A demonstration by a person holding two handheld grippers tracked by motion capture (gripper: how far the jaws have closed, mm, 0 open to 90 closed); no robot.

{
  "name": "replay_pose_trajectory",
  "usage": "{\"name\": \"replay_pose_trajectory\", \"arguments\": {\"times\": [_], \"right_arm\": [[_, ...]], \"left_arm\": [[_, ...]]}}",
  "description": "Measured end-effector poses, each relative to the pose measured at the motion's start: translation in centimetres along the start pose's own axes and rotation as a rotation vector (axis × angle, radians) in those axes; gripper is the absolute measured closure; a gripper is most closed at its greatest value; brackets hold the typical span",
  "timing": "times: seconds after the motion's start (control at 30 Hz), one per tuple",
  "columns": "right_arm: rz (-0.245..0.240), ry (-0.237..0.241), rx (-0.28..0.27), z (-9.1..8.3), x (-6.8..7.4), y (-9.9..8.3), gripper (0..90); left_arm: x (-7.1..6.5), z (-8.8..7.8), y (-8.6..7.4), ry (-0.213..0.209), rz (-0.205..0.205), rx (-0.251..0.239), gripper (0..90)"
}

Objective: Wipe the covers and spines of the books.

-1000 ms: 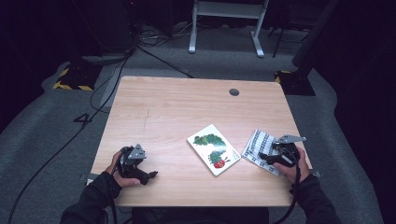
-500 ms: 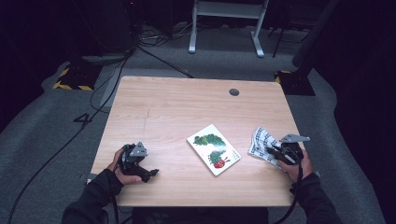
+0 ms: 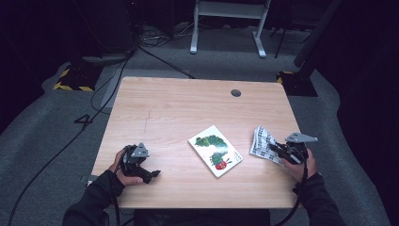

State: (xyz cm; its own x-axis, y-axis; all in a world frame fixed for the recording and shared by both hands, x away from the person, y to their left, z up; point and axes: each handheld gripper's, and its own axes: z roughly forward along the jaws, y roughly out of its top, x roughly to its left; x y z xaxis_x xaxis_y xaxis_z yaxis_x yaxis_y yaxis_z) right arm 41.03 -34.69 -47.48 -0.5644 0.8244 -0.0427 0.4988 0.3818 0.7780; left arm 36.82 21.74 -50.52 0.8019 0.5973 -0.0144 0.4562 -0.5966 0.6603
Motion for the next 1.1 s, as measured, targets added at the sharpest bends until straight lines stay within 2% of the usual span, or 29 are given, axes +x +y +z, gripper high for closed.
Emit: {"name": "replay_pose_trajectory", "arguments": {"times": [0.07,0.27,0.47,0.67,0.7,0.83,0.93,1.1], "right_arm": [[0.007,0.006,-0.034,-0.4,0.1,0.6,82.0],[-0.002,0.042,-0.078,-0.7,0.9,1.7,82.0],[-0.082,0.089,-0.081,0.0,3.5,3.5,82.0],[-0.150,0.166,-0.088,0.9,6.4,5.1,81.9],[-0.150,0.166,-0.088,0.9,6.4,5.1,81.9],[-0.213,0.209,-0.088,1.4,8.5,6.1,81.9],[-0.223,0.260,-0.112,1.2,9.8,6.7,81.9],[-0.274,0.326,-0.105,1.2,11.9,7.0,81.9]], "left_arm": [[0.0,0.1,0.1,0.001,-0.003,-0.001,0.4],[0.0,0.1,0.1,0.005,-0.005,-0.003,0.4],[0.0,0.1,0.1,0.007,-0.006,-0.003,0.4],[0.0,0.1,0.1,0.009,-0.009,-0.003,0.4],[0.0,0.1,0.1,0.009,-0.009,-0.003,0.5],[0.0,0.1,0.1,0.009,-0.009,-0.002,0.4],[0.0,0.1,0.1,0.009,-0.009,-0.002,0.5],[0.0,0.1,0.1,0.010,-0.009,-0.002,0.5]]}}
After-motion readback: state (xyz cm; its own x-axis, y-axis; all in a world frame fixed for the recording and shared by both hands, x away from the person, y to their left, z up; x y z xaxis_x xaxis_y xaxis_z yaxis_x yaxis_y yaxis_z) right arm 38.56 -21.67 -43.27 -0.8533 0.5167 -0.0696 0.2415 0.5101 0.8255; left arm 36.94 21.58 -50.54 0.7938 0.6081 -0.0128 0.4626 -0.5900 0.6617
